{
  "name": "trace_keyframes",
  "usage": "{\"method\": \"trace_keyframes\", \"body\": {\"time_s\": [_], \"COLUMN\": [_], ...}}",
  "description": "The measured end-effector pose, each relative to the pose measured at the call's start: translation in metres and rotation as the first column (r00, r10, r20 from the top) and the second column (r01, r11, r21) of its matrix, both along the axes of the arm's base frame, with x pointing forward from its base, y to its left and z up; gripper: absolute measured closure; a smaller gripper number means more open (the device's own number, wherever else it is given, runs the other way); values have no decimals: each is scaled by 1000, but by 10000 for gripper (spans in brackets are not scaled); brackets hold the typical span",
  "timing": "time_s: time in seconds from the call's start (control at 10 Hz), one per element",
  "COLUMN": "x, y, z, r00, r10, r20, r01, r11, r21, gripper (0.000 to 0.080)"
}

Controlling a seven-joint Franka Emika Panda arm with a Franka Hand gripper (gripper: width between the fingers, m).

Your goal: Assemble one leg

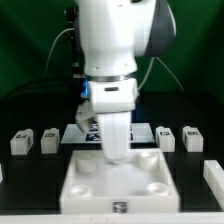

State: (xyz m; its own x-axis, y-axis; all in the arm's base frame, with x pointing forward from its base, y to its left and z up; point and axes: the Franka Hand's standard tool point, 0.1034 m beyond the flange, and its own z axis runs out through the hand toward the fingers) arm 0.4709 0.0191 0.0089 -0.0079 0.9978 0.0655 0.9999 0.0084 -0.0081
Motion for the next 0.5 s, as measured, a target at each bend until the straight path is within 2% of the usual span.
{"method": "trace_keyframes", "body": {"time_s": [0.3,0.5], "x": [25,25], "y": [43,50], "z": [-1,-1], "r00": [999,999], "r10": [-38,-45], "r20": [22,10], "r01": [37,44], "r11": [999,998], "r21": [33,35], "gripper": [742,742]}}
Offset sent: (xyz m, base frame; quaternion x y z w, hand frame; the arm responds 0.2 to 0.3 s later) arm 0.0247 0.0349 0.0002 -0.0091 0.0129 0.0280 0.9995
